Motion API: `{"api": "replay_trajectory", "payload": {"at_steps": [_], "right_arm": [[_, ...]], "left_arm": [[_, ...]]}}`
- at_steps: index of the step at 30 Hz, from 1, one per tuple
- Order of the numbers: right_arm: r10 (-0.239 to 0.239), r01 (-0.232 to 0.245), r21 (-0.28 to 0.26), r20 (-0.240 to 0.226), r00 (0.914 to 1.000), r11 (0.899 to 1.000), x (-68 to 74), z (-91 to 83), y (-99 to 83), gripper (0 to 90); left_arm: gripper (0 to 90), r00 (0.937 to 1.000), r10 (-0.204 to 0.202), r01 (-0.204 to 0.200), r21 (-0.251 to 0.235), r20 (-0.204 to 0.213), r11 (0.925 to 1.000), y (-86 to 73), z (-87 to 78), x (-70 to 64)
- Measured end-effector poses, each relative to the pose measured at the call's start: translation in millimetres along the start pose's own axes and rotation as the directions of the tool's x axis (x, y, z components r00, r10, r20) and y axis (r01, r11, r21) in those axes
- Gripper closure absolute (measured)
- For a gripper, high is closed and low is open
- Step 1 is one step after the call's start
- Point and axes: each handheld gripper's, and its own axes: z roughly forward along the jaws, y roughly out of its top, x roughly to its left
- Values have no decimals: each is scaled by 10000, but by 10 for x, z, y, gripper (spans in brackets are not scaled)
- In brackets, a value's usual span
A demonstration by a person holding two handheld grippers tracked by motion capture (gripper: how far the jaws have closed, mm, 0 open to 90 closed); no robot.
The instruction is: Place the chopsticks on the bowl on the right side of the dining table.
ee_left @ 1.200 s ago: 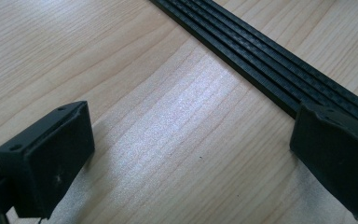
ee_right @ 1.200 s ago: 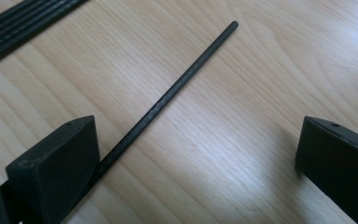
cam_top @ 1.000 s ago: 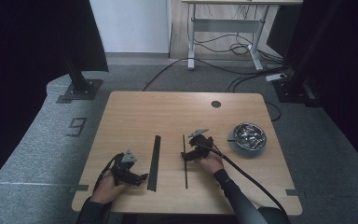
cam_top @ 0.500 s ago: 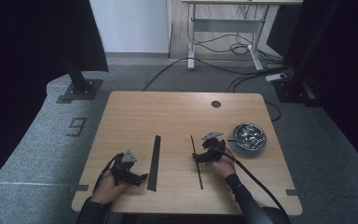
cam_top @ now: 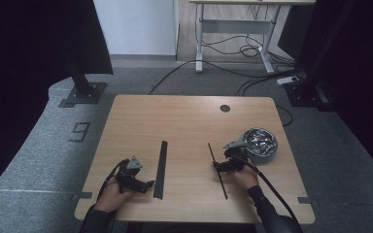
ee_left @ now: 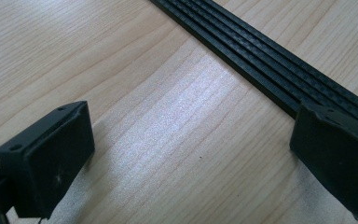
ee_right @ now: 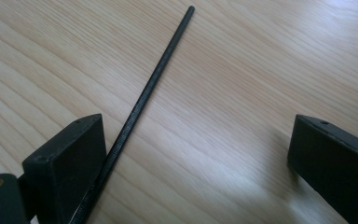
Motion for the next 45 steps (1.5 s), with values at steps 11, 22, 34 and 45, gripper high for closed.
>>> {"api": "replay_trajectory", "payload": {"at_steps": [11, 22, 34, 45], "right_arm": [[364, -360, -119, 321, 9988, 9993, -223, -233, -246, 78], [112, -113, 263, 59, 9999, 9996, -286, -415, -289, 457], [-641, 685, 637, -676, 9956, 9956, -276, -461, -258, 805], [-1219, 1350, 1356, -1005, 9874, 9815, -268, -454, -165, 857]], "left_arm": [[0, 10000, -6, 6, -4, 1, 10000, 0, 0, 0], [0, 10000, -2, 2, -3, 1, 10000, 0, 0, 0], [0, 10000, 0, 0, 0, 1, 10000, 0, 0, 0], [0, 10000, 3, -3, -2, 2, 10000, 0, 0, 1]]}}
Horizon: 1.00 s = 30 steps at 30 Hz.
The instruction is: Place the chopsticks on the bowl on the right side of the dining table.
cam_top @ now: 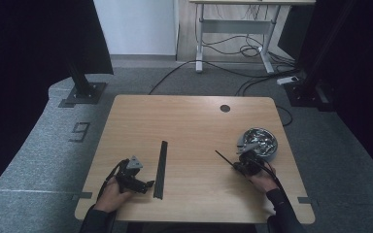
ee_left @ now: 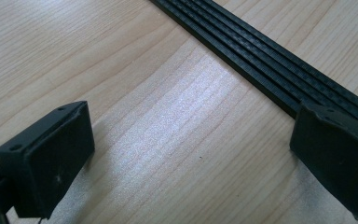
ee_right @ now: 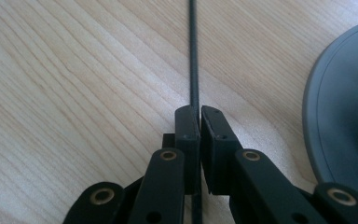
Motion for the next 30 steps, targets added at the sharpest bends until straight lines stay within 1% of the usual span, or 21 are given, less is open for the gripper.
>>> {"api": "replay_trajectory", "payload": {"at_steps": [4, 5, 8, 10, 12, 14, 15, 16, 18, 22, 26, 27, 30], "right_arm": [[51, -50, 29, -66, 10000, 10000, -13, -2, 0, 853], [78, -78, 48, -101, 9999, 10000, -17, -4, 0, 828], [222, -223, 199, 65, 9997, 9996, -44, -14, 5, 679], [246, -247, 224, 68, 9997, 9994, -56, -27, 8, 650], [281, -282, 258, 35, 9996, 9993, -67, -51, 21, 599], [300, -294, 451, -133, 9995, 9985, -77, -76, 46, 532], [236, -232, 533, -73, 9997, 9983, -75, -88, 56, 490], [194, -197, 601, 65, 9998, 9980, -69, -103, 65, 473], [68, -82, 722, 198, 9998, 9974, -63, -135, 86, 437], [201, -225, 1178, 220, 9996, 9928, -87, -178, 130, 365], [107, -158, 1723, 306, 9995, 9849, -113, -195, 173, 322], [84, -139, 1837, 304, 9995, 9829, -117, -197, 184, 327], [-124, 65, 2233, 250, 9996, 9747, -117, -184, 216, 389]], "left_arm": [[0, 10000, -1, 1, 0, -1, 10000, 0, 0, 0], [0, 10000, -1, 1, 1, 0, 10000, 0, 0, 0], [0, 10000, -1, 1, 1, 0, 10000, 0, 0, 0], [0, 10000, 15, -15, 0, 0, 10000, 0, 0, 1], [0, 10000, -9, 9, -22, -2, 10000, 0, 1, 0], [0, 10000, -10, 10, -20, 0, 10000, 0, 1, -1], [0, 10000, -8, 8, -20, 0, 10000, 0, 1, 0], [0, 10000, -11, 11, -23, -2, 10000, 0, 1, -1], [0, 10000, -11, 11, -22, 0, 10000, 0, 1, -1], [0, 10000, -14, 14, -16, 1, 10000, 1, 1, -1], [0, 10000, -10, 10, -1, 2, 10000, 1, 0, 0], [0, 10000, -9, 9, 0, 2, 10000, 1, 0, 0], [0, 10000, -16, 16, -4, 3, 10000, 1, 0, -1]]}}
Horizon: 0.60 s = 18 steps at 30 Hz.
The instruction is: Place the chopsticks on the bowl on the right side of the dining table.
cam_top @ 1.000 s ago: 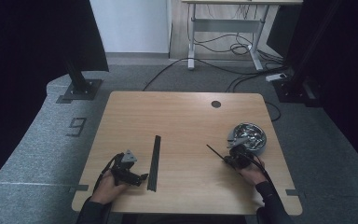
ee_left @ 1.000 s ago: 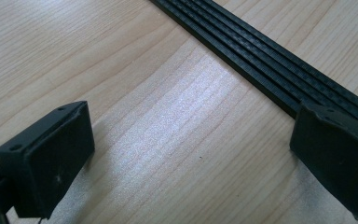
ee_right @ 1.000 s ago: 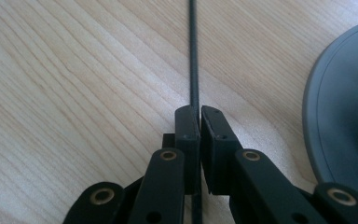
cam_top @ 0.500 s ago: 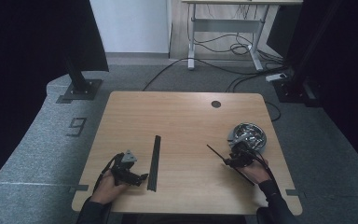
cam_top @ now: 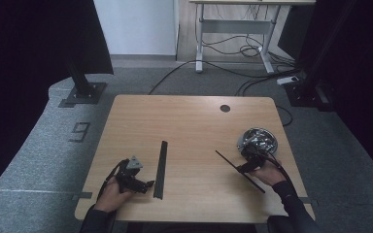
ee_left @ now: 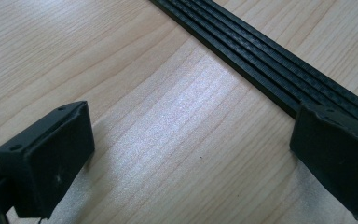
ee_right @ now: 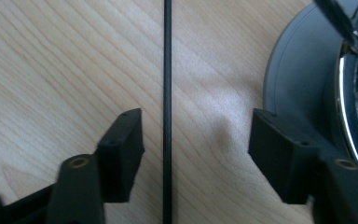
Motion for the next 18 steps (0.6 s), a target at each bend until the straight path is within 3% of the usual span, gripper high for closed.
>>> {"api": "replay_trajectory", "payload": {"at_steps": [11, 18], "right_arm": [[-656, 698, 1266, -367, 9972, 9895, 27, 97, 133, 642], [-729, 827, 1753, -616, 9954, 9810, 12, 132, 158, 719]], "left_arm": [[0, 10000, 7, -7, 5, 0, 10000, 0, 0, 0], [0, 10000, -1, 1, 3, 0, 10000, 0, 0, 0]]}}
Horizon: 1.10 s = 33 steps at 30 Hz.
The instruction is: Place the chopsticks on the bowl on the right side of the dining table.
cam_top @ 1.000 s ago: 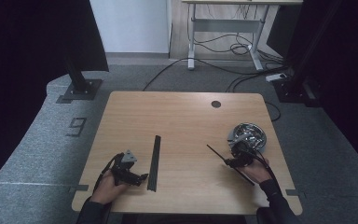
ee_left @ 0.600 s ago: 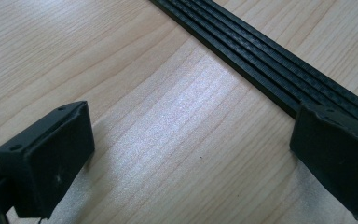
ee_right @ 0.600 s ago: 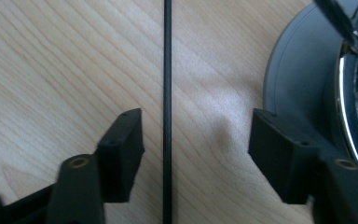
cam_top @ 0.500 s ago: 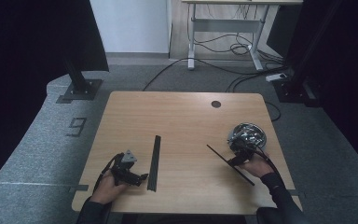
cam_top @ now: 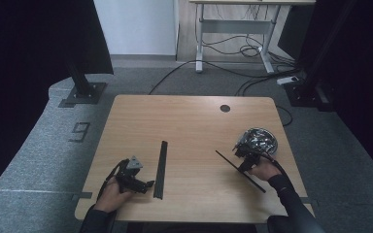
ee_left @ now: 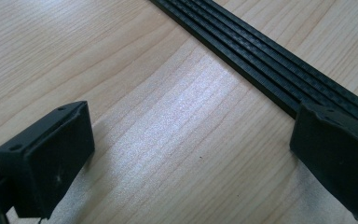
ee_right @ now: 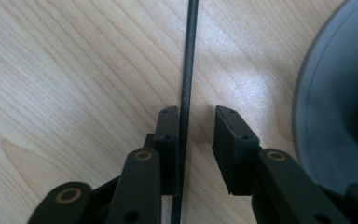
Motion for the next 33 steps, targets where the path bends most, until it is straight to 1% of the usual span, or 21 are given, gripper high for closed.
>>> {"api": "replay_trajectory", "payload": {"at_steps": [4, 6, 8, 9, 11, 12, 14, 17, 19, 21, 23, 27, 31, 33], "right_arm": [[-15, 16, 273, -23, 10000, 9996, -1, 24, 19, 740], [-41, 42, 323, -34, 10000, 9995, -3, 28, 29, 755], [-14, 19, 383, -143, 9999, 9993, -7, 32, 39, 774], [27, -18, 500, -175, 9998, 9987, -9, 30, 51, 776], [-17, 29, 619, -204, 9998, 9981, -16, 37, 73, 785], [14, 6, 915, -220, 9998, 9958, -11, 38, 106, 788], [-42, 65, 1159, -204, 9998, 9932, -10, 44, 141, 789], [-121, 153, 1443, -232, 9997, 9894, 2, 55, 184, 826], [-41, 83, 1622, -261, 9997, 9867, 16, 57, 205, 850], [-58, 101, 1665, -258, 9996, 9860, 18, 59, 211, 852], [25, 24, 1688, -287, 9996, 9857, 13, 60, 211, 853], [101, -57, 1584, -272, 9996, 9874, 14, 59, 201, 858], [57, -18, 1427, -271, 9996, 9898, 10, 54, 178, 859], [143, -102, 1382, -288, 9995, 9904, 14, 45, 165, 859]], "left_arm": [[0, 10000, 2, -2, 3, 0, 10000, 0, 0, 0], [0, 10000, 3, -3, 2, 0, 10000, 0, 0, 0], [0, 10000, 5, -5, 4, -1, 10000, 0, 0, 0], [0, 10000, 6, -6, 4, -1, 10000, 0, 0, 0], [0, 10000, 7, -7, 5, -1, 10000, 0, 0, 0], [0, 10000, 8, -8, 7, -1, 10000, 0, 0, 0], [0, 10000, 7, -7, 5, -1, 10000, 0, 0, 0], [0, 10000, 4, -4, 3, -1, 10000, 0, 0, 0], [0, 10000, 6, -6, 4, -2, 10000, 0, 0, 0], [0, 10000, 4, -4, 3, -1, 10000, 0, 0, 0], [0, 10000, 6, -6, 3, -1, 10000, 0, 0, 0], [0, 10000, 8, -8, 4, 0, 10000, 0, 0, 0], [0, 10000, 7, -7, 2, -1, 10000, 0, 0, 0], [0, 10000, 2, -2, 2, -1, 10000, 0, 0, 0]]}}
